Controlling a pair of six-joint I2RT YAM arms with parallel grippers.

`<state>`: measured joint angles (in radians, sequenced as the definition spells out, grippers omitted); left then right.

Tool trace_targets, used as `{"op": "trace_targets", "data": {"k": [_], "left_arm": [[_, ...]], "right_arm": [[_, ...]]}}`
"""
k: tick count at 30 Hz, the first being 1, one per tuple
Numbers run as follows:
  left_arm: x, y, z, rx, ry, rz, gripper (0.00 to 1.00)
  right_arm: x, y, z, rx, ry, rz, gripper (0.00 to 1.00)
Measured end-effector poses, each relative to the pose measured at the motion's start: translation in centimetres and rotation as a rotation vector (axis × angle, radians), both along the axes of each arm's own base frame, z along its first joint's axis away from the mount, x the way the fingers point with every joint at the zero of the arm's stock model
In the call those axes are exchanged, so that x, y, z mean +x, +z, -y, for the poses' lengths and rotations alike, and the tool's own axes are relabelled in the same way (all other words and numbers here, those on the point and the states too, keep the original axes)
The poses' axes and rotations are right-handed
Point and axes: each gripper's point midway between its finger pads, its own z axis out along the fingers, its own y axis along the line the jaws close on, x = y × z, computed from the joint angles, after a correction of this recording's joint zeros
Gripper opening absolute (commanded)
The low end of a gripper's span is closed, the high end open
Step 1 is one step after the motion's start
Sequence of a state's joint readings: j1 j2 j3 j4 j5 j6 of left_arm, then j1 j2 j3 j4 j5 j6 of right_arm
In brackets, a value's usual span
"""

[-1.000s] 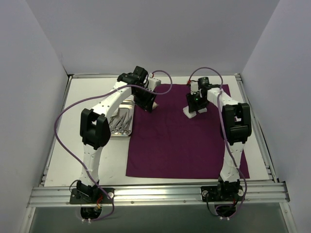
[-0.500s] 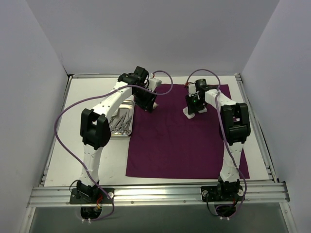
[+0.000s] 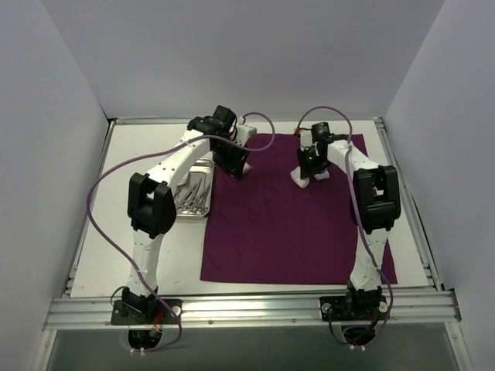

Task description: Prepare the surgical pack

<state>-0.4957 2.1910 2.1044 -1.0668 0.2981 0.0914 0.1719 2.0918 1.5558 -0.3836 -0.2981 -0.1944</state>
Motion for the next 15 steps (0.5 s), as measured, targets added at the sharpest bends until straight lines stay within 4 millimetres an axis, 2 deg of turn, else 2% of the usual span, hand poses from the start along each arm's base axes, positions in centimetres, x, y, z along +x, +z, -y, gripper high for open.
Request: {"op": "trace_targets", "data": {"k": [7, 10, 15], "left_arm": [[0.0, 0.0, 0.0, 0.000, 0.000, 0.000, 0.53], [0.0, 0.0, 0.0, 0.000, 0.000, 0.000, 0.54], [0.0, 0.0, 0.0, 0.000, 0.000, 0.000, 0.54]], "right_arm": [[0.8, 5.4, 0.8, 0.057, -0.026, 0.106, 0.00], [1.4, 6.8, 2.9, 0.075, -0.074, 0.140, 0.00], [2.1, 6.9, 7.2, 0.086, -0.180, 0.144, 0.00]]}}
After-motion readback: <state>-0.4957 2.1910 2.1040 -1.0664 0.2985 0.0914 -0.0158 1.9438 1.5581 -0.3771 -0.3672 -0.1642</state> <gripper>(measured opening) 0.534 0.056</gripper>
